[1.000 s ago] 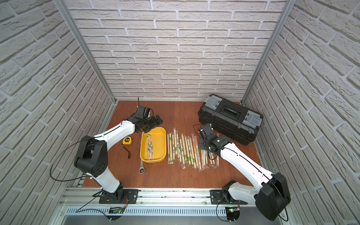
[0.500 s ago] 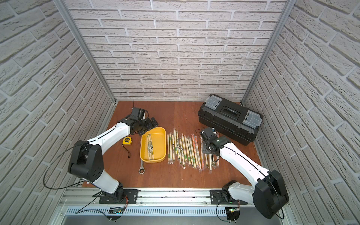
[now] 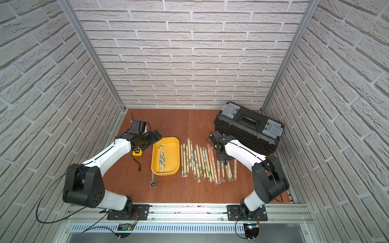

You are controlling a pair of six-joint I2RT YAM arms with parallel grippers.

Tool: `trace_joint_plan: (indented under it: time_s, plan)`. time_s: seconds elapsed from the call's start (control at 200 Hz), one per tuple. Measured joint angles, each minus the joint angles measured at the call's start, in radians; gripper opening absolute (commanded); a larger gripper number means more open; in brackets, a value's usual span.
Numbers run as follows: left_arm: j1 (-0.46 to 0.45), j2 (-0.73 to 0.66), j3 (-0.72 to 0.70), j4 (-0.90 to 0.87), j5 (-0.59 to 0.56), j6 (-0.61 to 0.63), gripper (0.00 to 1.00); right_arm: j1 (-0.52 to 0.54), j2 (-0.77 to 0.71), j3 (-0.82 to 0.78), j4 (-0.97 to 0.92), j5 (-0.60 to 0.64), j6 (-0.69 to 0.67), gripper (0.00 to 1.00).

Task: Take the paired disposable chopsticks out of the storage box
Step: Place the paired disposable chopsticks at the center of the board.

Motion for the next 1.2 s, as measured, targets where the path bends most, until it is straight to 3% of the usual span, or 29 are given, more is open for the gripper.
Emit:
trace_joint_plan:
  time_s: [0.215, 0.49, 0.715, 0.895, 1.02, 1.2]
  plan:
    - [0.029, -0.03, -0.029, -0.003, 0.003, 0.002, 0.98, -0.009, 0.137, 0.045, -0.004, 0.046, -0.021, 0.05]
    - [0.058, -0.074, -0.049, -0.009, 0.007, 0.011, 0.98, -0.028, 0.189, 0.058, -0.001, 0.067, -0.035, 0.34]
    - [0.062, -0.081, -0.056, -0.01, 0.009, 0.011, 0.98, -0.031, 0.19, 0.059, -0.001, 0.055, -0.037, 0.35]
    - [0.067, -0.082, -0.056, -0.012, 0.011, 0.016, 0.98, -0.021, 0.105, 0.076, -0.013, -0.017, -0.035, 0.35]
    - [0.085, -0.089, -0.068, -0.024, 0.011, 0.018, 0.98, 0.022, 0.048, 0.17, -0.025, -0.079, -0.031, 0.35]
    - [0.153, -0.103, -0.103, -0.045, 0.021, 0.022, 0.98, 0.161, 0.071, 0.373, 0.001, -0.195, -0.017, 0.36]
